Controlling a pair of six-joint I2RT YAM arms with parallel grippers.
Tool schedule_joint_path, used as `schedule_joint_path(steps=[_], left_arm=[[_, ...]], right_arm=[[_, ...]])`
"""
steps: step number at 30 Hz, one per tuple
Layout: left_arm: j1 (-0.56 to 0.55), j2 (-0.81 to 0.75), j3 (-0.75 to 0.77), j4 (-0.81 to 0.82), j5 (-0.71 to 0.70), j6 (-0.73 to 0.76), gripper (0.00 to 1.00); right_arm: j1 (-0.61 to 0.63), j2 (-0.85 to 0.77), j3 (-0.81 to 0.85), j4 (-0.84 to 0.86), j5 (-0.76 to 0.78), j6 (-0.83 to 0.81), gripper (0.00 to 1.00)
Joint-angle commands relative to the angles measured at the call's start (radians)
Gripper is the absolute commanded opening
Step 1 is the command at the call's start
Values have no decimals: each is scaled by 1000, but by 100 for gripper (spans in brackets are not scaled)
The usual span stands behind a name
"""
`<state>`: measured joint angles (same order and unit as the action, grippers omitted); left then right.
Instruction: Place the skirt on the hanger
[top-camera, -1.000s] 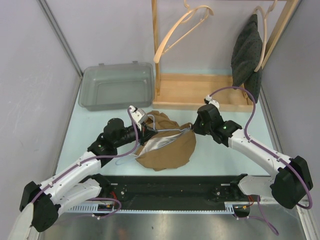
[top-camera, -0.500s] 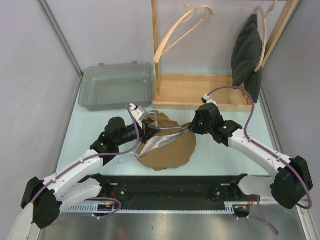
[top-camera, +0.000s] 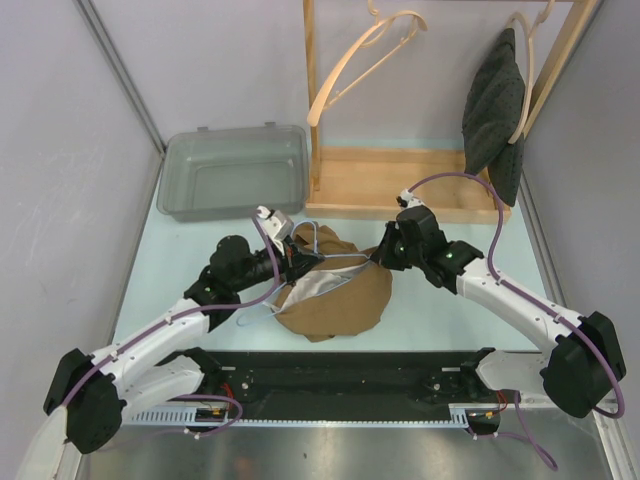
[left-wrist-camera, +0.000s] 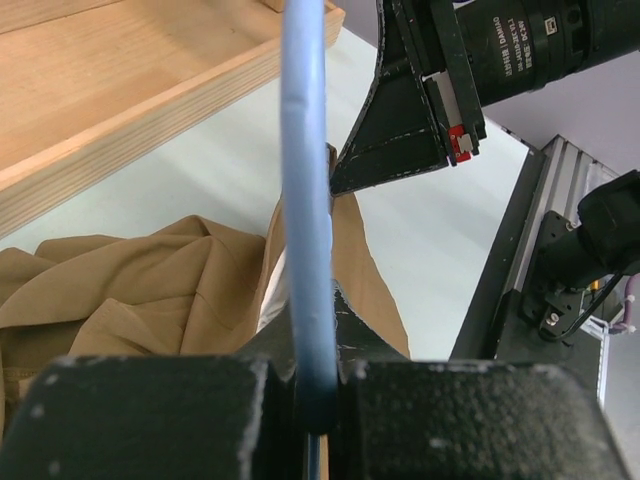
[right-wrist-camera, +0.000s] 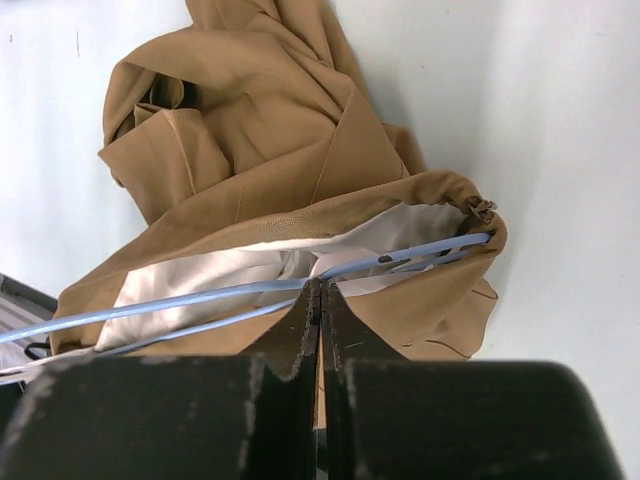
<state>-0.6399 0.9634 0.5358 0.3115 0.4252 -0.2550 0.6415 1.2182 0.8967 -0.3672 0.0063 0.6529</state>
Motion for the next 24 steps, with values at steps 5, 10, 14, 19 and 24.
schedule_joint_path(steps=[5,10,14,19,24], left_arm=[[-6,9,-25,169,6,-82,0],[-7,43,-28,242,-37,-115,0],[-9,57,-27,291,-54,-135,0],[-9,70,-20,343,-65,-153,0],[-9,74,4,341,-46,-156,0]], right_arm=[[7,-51,4,62,-101,-30,0],[4,-85,4,44,-143,-44,0],[-17,-149,4,36,-143,-44,37],[-52,-239,11,60,-173,-59,54],[-103,-305,64,56,-212,-104,56]])
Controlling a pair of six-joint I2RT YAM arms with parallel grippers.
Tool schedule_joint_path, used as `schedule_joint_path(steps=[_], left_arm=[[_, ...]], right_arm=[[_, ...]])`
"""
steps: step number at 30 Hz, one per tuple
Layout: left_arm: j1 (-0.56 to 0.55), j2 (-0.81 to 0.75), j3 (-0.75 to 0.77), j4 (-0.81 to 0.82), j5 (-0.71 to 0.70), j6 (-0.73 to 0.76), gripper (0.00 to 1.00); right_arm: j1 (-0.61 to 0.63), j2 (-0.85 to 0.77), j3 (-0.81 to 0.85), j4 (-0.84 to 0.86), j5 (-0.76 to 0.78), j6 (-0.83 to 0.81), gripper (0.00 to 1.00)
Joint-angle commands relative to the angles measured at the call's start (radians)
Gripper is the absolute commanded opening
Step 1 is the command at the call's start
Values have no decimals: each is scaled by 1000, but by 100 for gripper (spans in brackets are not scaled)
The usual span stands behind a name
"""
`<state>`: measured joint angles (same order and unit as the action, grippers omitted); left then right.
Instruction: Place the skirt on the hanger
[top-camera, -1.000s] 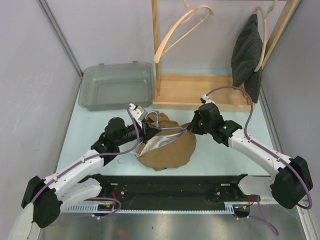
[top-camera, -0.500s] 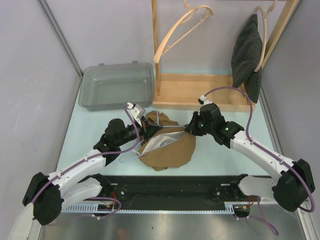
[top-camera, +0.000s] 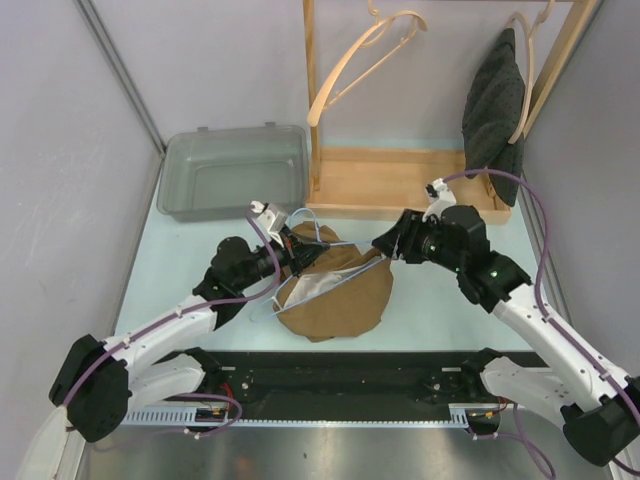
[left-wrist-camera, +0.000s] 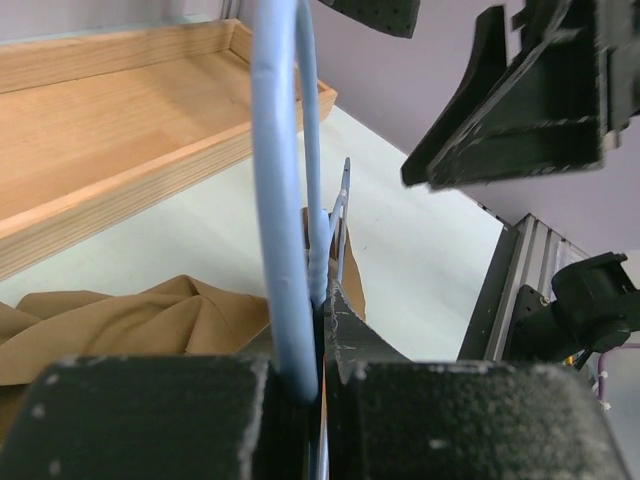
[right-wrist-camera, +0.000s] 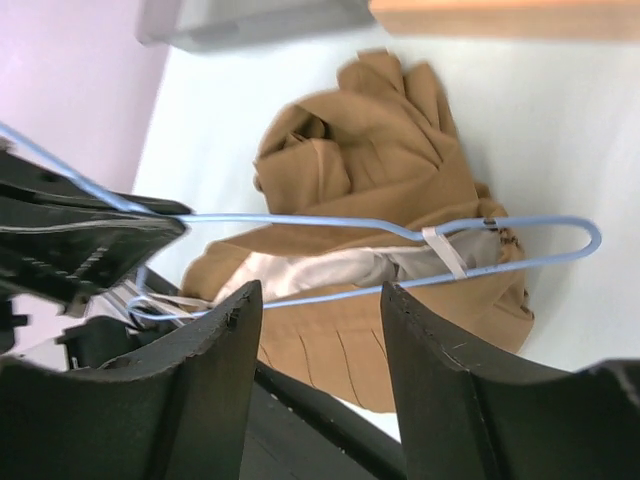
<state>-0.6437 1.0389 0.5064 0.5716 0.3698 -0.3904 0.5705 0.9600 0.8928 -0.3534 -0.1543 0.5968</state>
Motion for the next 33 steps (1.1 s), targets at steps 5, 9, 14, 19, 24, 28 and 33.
schedule_joint_path(steps=[5,9,14,19,24,28,33], left_arm=[[-5,-33,125,-50,67,69,0],[-5,-63,255,-272,158,186,0],[-5,-89,405,-530,276,317,0],[-4,-89,552,-673,375,370,0],[-4,-76,635,-730,465,377,0],[-2,-66,672,-737,486,374,0],[-2,-62,699,-717,512,352,0]], right_arm=[[-69,-46,142,42,-135,-233,60],[-75,28,250,-27,-356,-437,68],[-73,121,379,-139,-543,-607,81],[-72,152,472,-246,-605,-726,84],[-51,204,569,-305,-711,-792,87],[-12,235,589,-329,-739,-795,86],[38,246,587,-366,-728,-807,84]])
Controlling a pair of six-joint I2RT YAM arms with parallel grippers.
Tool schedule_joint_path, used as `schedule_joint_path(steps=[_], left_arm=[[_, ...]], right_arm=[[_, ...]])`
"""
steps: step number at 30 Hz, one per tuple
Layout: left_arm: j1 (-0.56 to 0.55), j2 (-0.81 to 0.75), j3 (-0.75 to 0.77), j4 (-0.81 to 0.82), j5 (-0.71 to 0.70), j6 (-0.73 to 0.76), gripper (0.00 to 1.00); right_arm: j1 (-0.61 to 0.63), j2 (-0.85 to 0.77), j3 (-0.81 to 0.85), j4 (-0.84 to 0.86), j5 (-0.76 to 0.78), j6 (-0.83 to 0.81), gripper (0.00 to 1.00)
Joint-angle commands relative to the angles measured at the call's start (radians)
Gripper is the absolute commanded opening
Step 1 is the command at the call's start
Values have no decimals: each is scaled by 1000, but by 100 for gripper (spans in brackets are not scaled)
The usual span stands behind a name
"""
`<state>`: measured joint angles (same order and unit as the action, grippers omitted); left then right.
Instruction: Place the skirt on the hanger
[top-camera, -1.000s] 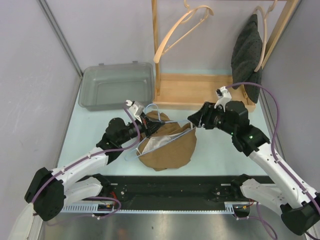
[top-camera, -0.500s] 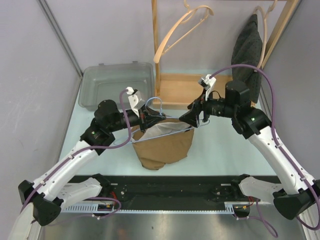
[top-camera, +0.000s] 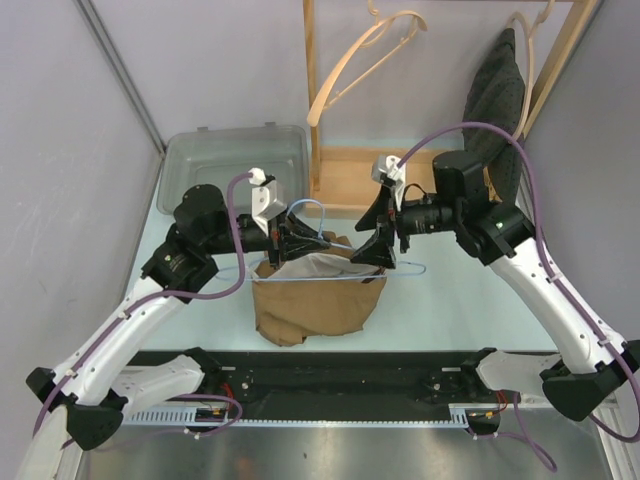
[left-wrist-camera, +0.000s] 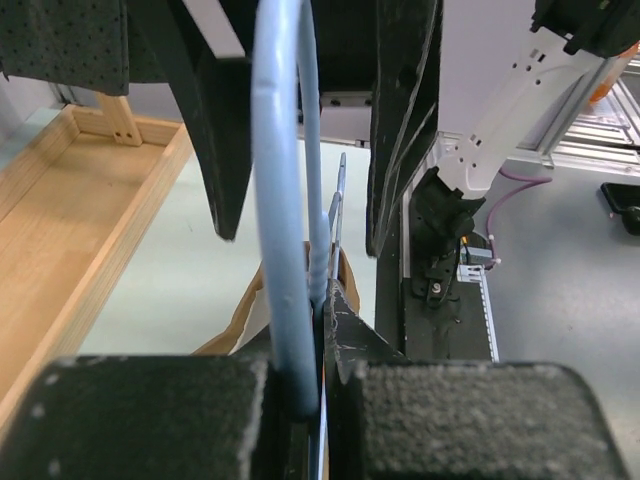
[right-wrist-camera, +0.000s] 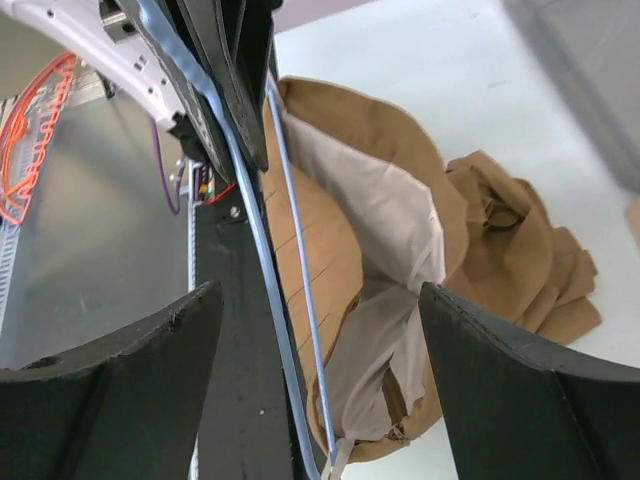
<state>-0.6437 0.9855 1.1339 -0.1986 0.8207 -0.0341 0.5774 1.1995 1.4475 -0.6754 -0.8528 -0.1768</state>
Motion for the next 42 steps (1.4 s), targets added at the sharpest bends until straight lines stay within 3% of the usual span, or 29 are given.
schedule_joint_path(steps=[1,4,7,8,12,13,14,15,17,18,22,23,27,33,35,42], left_arm=[[-2,-10,72,59,58,-4,0],[-2,-11,73,85,63,-21,0],[-2,-13,76,94,54,-32,0],[-4,-13,76,96,46,-35,0],[-2,-31,76,105,-26,-35,0],[-2,-37,78,110,-90,-33,4],[-2,-50,75,113,-121,-36,14],[-2,-60,72,117,-143,-30,33],[-2,-82,63,139,-228,-35,53],[-2,-90,60,145,-268,-39,69],[-2,-122,50,152,-504,-53,97],[-2,-133,41,157,-623,-56,98],[-4,-186,12,186,-849,-66,100],[-2,-220,0,182,-920,-49,100],[-2,-231,-20,194,-934,-62,100],[-2,-220,-29,220,-924,-101,100]], right_arm=[[42,6,33,-50,-23,-32,83],[75,15,33,-46,6,-15,69],[98,20,31,-11,49,22,25],[102,18,33,-1,73,45,0],[108,-18,24,52,213,89,0],[107,-29,22,77,254,97,0],[107,-53,22,88,271,100,0],[107,-64,21,100,293,112,0],[104,-99,19,141,348,126,0],[101,-107,19,149,369,141,0],[72,-144,19,174,414,166,0],[62,-149,19,174,426,171,0],[9,-193,39,142,518,172,0],[-181,-233,169,8,492,140,0],[-208,-198,250,-76,514,132,0],[-272,-144,364,-110,625,200,0]])
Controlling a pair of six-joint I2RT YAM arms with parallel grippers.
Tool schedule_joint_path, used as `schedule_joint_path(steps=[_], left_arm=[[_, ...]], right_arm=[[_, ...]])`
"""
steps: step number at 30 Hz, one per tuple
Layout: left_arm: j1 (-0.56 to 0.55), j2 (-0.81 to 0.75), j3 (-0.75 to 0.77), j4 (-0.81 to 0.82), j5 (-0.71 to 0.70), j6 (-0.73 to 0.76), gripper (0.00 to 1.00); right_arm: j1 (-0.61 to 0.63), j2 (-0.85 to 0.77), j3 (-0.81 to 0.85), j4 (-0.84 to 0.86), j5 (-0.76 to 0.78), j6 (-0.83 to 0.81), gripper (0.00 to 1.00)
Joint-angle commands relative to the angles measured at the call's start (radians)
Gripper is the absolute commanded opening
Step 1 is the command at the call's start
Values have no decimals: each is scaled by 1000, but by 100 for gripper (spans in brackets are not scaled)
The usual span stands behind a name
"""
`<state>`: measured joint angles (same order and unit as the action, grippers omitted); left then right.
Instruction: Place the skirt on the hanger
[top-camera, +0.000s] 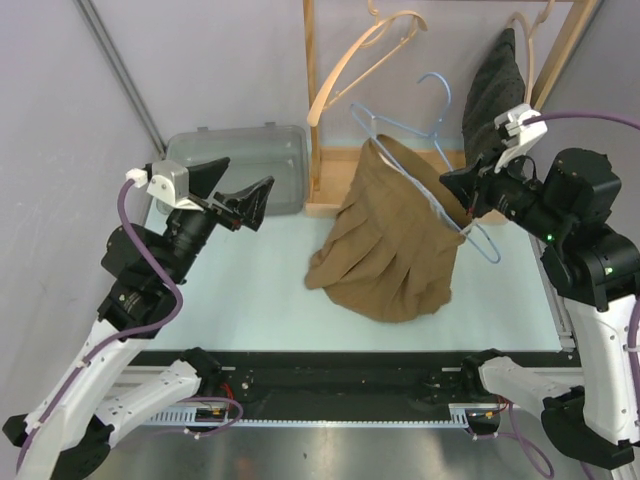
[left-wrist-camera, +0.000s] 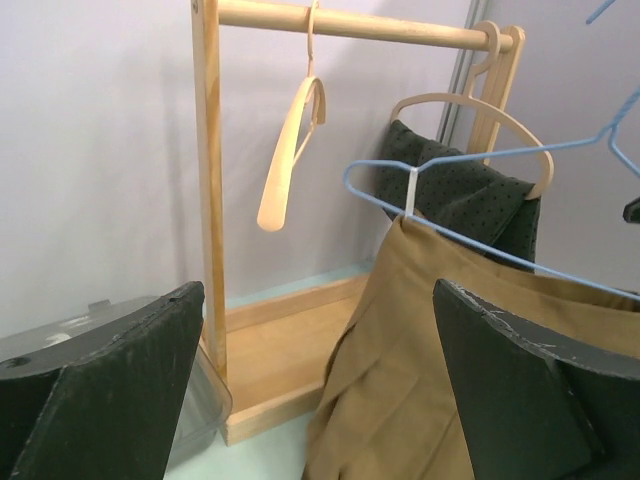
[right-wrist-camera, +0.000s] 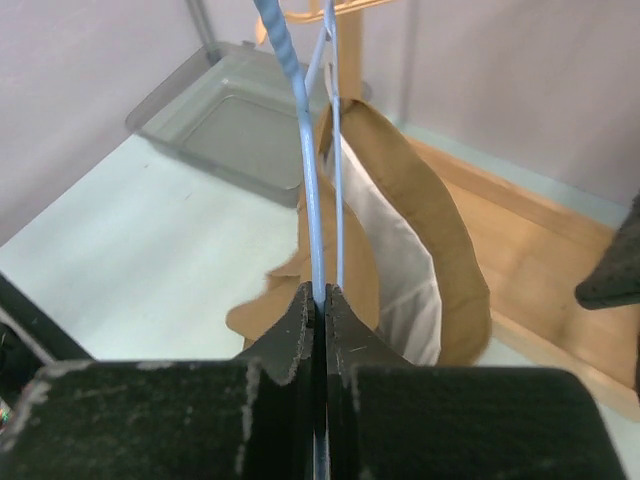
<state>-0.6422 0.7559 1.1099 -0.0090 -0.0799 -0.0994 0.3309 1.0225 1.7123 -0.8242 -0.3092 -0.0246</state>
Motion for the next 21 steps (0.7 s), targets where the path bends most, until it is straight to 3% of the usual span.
schedule_joint_path(steps=[1,7,21], left_arm=[[-4,13,-7,29,-23,-39,100],[-4,23,-7,24,-14,-57,100],[-4,11,-45,18,-24,-89,100]], right_arm=[[-30,42,115,40,97,75,0],[-73,178,269,46,257,170,0],[-217,651,769,122,210,322,0]])
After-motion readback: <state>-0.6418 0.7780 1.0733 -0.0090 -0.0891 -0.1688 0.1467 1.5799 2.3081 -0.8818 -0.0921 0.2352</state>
